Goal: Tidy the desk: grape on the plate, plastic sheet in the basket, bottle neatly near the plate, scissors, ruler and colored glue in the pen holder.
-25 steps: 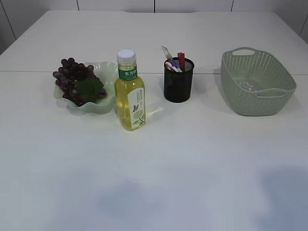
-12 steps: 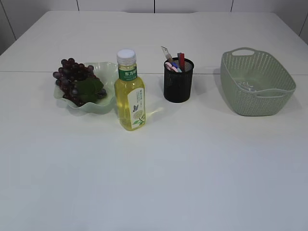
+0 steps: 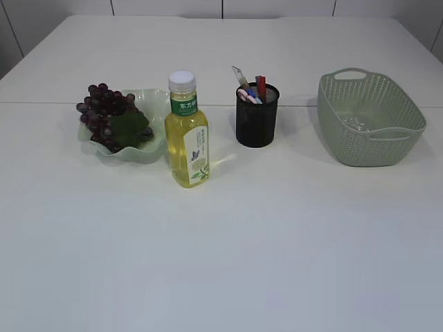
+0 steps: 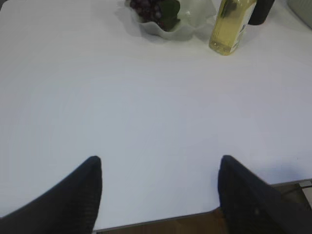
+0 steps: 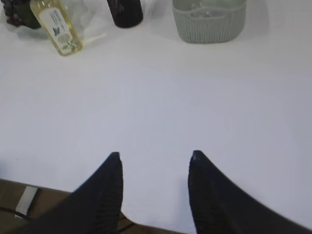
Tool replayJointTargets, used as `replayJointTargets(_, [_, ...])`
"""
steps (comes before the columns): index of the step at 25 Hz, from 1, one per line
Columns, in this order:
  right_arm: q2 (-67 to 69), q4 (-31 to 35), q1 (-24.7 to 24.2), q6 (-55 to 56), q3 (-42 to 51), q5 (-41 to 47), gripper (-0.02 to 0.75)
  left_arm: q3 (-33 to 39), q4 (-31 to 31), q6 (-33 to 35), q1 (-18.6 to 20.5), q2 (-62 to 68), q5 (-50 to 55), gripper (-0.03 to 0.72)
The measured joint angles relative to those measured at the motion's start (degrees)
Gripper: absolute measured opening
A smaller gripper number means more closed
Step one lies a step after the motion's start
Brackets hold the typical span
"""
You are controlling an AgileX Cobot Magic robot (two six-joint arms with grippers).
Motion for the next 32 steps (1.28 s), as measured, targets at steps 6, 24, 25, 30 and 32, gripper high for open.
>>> replayJointTargets(6, [0.0,-2.2,0.0,-0.2,7.4,-1.9,0.365,3.6,0.1,0.0,0.0,0.0,-0.4,0.52])
replayJointTargets(24, [0.0,-5.2,0.0,-0.3,9.6,-6.7,0.365,7.8,0.3,0.0,0.0,0.0,-9.3,0.495])
replayJointTargets(25, [0.0,-5.2,0.0,-0.3,9.6,-6.7,0.365,7.8,0.3,0.0,0.0,0.0,-9.3,0.491])
replayJointTargets(30, [0.0,-5.2,0.0,-0.3,9.6,-6.7,0.366,7.8,0.3,0.0,0.0,0.0,-9.5,0.477])
replayJointTargets(32, [0.0,-5.2,-1.0,-0.3,9.6,-6.8,0.365,7.8,0.3,0.0,0.0,0.0,-9.5,0.477])
